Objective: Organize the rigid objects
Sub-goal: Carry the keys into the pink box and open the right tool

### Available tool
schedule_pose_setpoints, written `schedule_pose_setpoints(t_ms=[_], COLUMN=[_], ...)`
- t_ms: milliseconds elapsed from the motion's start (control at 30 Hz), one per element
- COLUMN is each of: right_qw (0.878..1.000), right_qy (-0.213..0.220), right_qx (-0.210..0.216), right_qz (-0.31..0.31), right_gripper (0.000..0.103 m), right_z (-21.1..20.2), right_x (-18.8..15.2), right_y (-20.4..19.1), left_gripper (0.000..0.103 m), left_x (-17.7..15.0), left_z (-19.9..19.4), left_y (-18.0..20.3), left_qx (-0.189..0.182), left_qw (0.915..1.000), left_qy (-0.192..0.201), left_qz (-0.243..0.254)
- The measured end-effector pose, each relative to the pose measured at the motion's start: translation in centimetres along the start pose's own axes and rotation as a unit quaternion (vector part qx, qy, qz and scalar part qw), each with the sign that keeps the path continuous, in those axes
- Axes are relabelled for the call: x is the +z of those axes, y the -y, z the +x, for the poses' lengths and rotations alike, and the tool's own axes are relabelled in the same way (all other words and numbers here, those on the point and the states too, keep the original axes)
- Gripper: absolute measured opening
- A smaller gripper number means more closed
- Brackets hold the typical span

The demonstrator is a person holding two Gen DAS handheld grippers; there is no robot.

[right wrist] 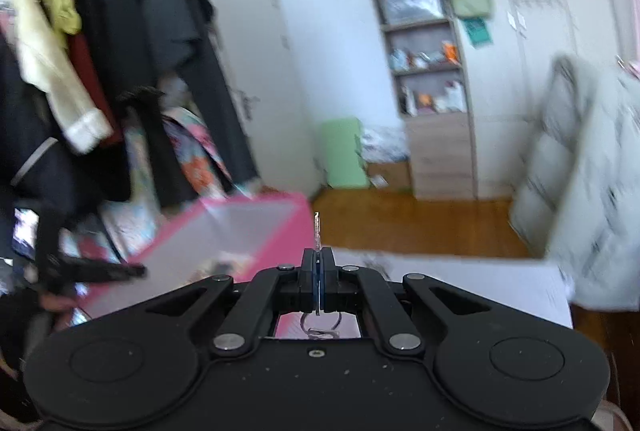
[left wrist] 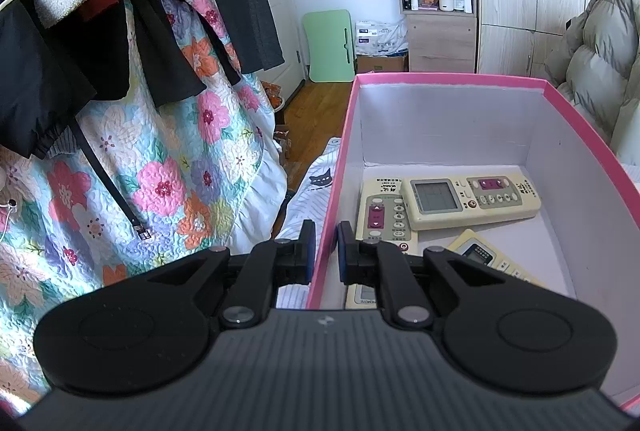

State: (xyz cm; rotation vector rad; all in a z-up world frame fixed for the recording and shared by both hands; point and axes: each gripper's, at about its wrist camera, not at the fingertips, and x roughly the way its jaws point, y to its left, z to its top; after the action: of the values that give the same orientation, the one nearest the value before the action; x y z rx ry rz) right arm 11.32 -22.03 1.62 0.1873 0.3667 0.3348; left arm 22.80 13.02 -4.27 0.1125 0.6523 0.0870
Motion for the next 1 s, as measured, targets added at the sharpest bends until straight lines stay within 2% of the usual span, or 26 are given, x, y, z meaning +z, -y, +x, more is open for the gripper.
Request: schedule_pose_setpoints(t_ms=[100,200,267,433,600,767,1000], right_qw=[1.000,0.999,0.996,0.995,0.992,0.987,0.974], right_qy=[0.010,-0.021,-0.034,-0.028,-0.051,-0.088,-0.176], right_qx=[0.023,0.040,0.070,0.099,0.118,0.137,0.142], right_qz=[-0.004,0.023,0.041,0.010,-0.006,-0.004,0.000], right_gripper=[0.003,0.003,0.003,0.003,0.003,0.003,0.003], right_z=[0.6,2.1,3.3,5.2,8.0,11.6,18.9], right_x=[1.9,3.6,4.4,5.3,5.5,5.1,3.8], right_y=[-1.2,-2.2,-2.6,-5.3,-7.4,-8.6,-10.5], left_gripper=[0.010,0.010,0.010,0.010,0.010,0.009,0.008], left_x=[0.0,-0.1,-0.1,-0.1,0.1,0.0,-0.3], left_z=[0.0,0.0,0.0,0.0,0.1,0.1,0.2], left_y=[0.0,-0.1,-0.1,-0.1,0.0,-0.3,-0.6], left_qx=[0.001,0.001,0.000,0.000,-0.001,-0.013,-0.021], left_qw=[1.0000,1.0000,1.0000,1.0000,1.0000,0.9998,0.9994], left_qy=[0.001,0.002,0.002,0.002,0.005,0.013,0.027], left_qz=[0.000,-0.001,-0.001,0.000,0.003,-0.002,-0.005])
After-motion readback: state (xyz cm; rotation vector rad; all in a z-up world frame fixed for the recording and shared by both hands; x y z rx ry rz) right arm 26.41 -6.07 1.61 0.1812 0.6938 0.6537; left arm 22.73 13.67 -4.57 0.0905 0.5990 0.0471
